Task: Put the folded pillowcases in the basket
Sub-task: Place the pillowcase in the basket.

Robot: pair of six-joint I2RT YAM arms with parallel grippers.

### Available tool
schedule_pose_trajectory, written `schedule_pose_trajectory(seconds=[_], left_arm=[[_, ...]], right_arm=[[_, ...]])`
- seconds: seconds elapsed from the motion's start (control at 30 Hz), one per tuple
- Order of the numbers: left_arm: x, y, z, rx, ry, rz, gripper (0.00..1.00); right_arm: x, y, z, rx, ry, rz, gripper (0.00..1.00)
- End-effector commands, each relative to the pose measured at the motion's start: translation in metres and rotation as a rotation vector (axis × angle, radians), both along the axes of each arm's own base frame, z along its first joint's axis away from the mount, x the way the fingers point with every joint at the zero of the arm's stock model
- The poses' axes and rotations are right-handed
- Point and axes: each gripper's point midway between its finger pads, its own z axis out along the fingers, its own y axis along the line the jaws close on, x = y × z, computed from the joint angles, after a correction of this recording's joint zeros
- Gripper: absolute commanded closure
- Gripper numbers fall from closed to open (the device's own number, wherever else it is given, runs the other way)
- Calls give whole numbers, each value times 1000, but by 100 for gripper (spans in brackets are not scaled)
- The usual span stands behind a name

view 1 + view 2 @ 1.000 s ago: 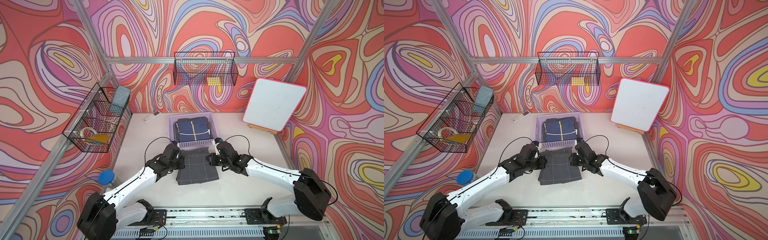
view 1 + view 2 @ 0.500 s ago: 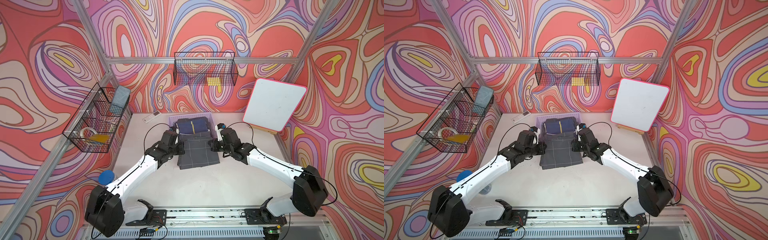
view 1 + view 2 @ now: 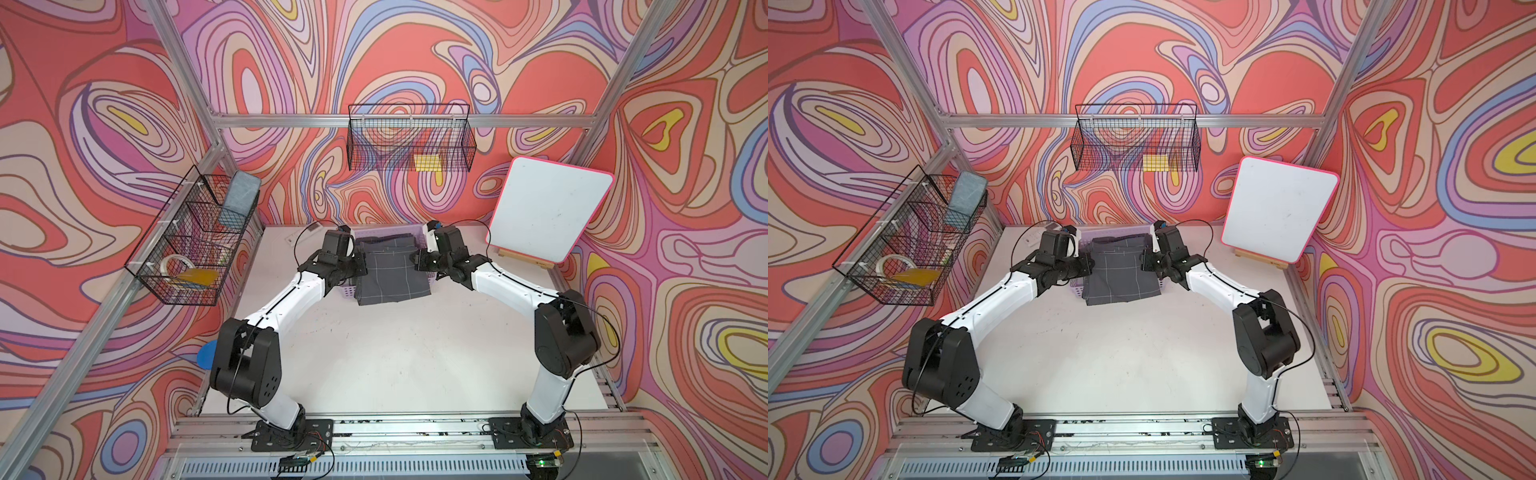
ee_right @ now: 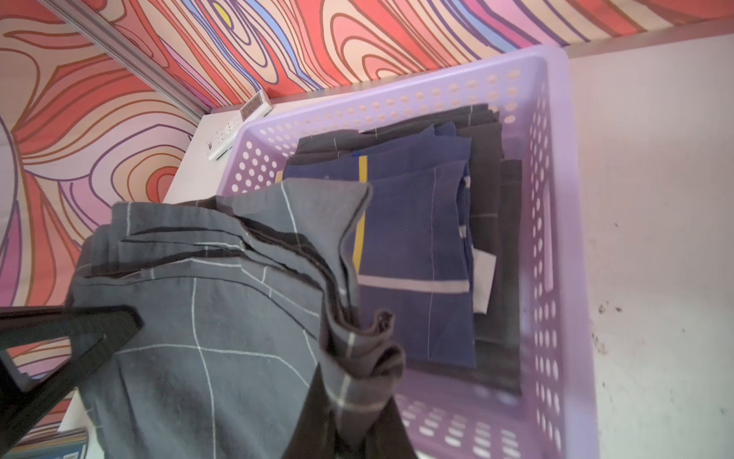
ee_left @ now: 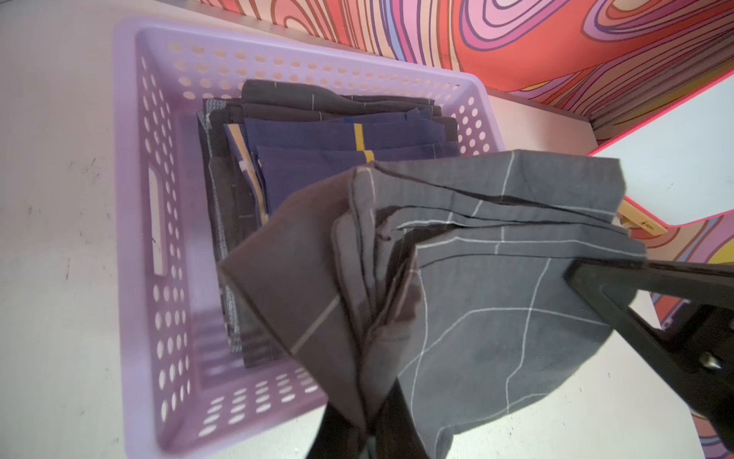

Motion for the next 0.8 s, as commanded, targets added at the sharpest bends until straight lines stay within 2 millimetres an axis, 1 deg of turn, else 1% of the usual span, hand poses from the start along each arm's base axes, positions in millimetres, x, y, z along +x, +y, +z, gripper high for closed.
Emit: schedule_pose_trajectory(seconds=[0.0, 0.2, 0.3, 0.37, 0.53, 0.77], left_arm=[[26, -4, 15, -23, -57, -43, 100], [60, 8, 11, -39, -57, -35, 100], [75, 12, 4, -47, -50, -31, 100], [82, 12, -4, -59, -30, -40, 100], [93, 17, -21, -68, -2, -39, 100], [100, 19, -35, -76, 22, -48, 100]], right_arm=[[26, 9, 13, 25, -56, 25, 100], [60, 14, 9, 48, -60, 25, 100], [74, 14, 3, 57, -55, 20, 100], [82, 14, -4, 63, -48, 19, 100], [90, 14, -24, 73, -10, 16, 100], [93, 11, -38, 74, 14, 10, 100]])
